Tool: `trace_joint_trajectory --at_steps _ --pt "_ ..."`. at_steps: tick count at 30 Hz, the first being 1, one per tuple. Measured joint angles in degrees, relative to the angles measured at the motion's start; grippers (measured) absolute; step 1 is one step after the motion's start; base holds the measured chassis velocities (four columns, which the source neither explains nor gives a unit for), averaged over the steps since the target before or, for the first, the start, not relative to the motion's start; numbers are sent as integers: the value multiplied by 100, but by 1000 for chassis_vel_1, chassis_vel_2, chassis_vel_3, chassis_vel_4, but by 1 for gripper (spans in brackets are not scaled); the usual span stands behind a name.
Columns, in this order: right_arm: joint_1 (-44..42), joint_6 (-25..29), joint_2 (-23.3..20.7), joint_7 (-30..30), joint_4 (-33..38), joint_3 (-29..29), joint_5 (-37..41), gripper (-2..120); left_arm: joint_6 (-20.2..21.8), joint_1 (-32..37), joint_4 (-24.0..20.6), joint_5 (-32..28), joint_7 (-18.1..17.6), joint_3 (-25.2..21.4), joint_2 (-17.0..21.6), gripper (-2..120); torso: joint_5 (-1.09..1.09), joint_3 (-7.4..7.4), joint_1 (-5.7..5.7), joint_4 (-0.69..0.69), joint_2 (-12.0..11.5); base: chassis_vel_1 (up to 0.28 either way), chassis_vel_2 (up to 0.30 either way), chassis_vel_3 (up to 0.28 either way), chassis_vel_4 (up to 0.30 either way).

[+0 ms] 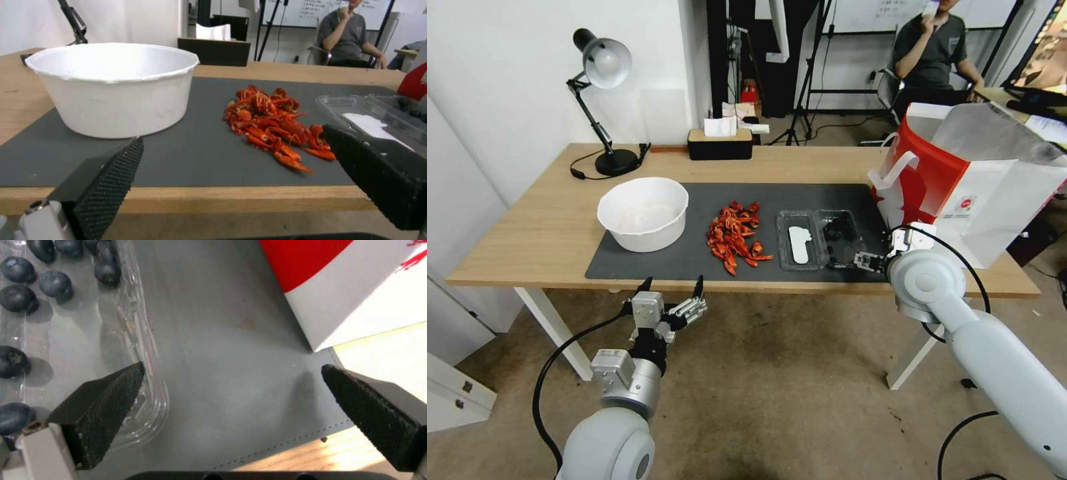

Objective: Close the disposable takeout box, then place it into the delivery bag.

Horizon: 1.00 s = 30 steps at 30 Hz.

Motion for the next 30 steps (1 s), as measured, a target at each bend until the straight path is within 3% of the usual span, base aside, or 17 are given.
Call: trace_joint_trajectory --at_steps 11,18,20,21,23,24,26,27,30 --pt "-166 8 -30 -88 218 202 1 100 -1 -23 4 -43 -2 4 48 100 0 0 0 0 0 0 0 0 0" --pt "-493 365 -128 -768 684 604 -217 100 -10 -16 1 -48 -4 5 46 100 0 0 1 1 1 0 0 0 0" --pt "-812 774 -227 -1497 1022 846 -434 100 -55 -2 -7 -49 -5 3 48 100 0 0 1 1 2 0 0 0 0" --pt "-812 774 -227 -1497 1022 846 -434 100 -55 -2 -7 -49 -5 3 48 100 0 0 1 1 2 0 0 0 0" --pt "-1441 1571 -352 -2915 1408 1146 -1160 100 -174 5 -7 -92 8 -30 71 100 -1 0 0 0 2 0 0 0 0" --pt "-1441 1571 -352 -2915 1408 1146 -1160 100 -174 5 -7 -92 8 -30 71 100 -1 0 0 0 2 0 0 0 0" --pt "-2334 2835 -302 -4562 1568 1466 -2701 100 -210 3 -4 -126 11 -52 86 100 0 -1 0 -1 2 0 0 0 0" --pt "-2334 2835 -302 -4562 1568 1466 -2701 100 -210 3 -4 -126 11 -52 86 100 0 -1 0 -1 2 0 0 0 0" --pt "-3292 4113 3 -5721 1630 2004 -4227 100 -253 2 22 -152 18 -53 122 100 0 -1 0 0 2 0 0 0 0"
